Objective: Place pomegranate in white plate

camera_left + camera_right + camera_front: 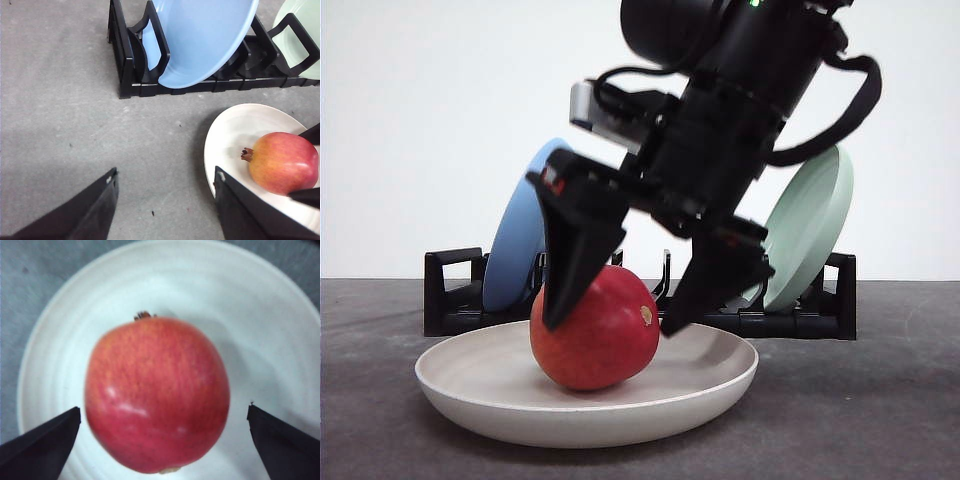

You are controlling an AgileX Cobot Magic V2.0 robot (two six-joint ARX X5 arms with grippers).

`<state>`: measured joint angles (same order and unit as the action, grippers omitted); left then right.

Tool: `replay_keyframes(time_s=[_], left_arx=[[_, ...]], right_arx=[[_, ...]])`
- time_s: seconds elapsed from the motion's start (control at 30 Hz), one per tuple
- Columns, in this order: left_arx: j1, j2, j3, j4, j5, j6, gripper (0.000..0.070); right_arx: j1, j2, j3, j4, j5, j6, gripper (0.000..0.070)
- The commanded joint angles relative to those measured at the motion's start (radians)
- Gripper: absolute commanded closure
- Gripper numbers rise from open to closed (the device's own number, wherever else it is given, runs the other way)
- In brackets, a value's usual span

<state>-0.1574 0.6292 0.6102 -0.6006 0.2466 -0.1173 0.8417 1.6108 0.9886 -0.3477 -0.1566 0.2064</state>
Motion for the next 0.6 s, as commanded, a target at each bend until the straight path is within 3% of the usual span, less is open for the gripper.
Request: replay_keyframes(time_s=[0.0, 0.17, 0.57], left_arx=[[0.000, 0.005, 0.006, 0.011, 0.006, 0.000, 0.0345], [0.000, 0.005, 0.006, 0.011, 0.006, 0.000, 0.0345], [0.000, 0.005, 0.006, 0.014, 0.006, -0.002, 0.0345]], right_arx=[[0.007, -0.037, 0.027, 0.011, 0.000, -0.049, 0.0000], [-0.001, -0.171, -0.036, 0.102, 0.000, -0.110, 0.0018], [-0.169, -0.482, -0.256, 0.136, -0.008, -0.079, 0.0029]])
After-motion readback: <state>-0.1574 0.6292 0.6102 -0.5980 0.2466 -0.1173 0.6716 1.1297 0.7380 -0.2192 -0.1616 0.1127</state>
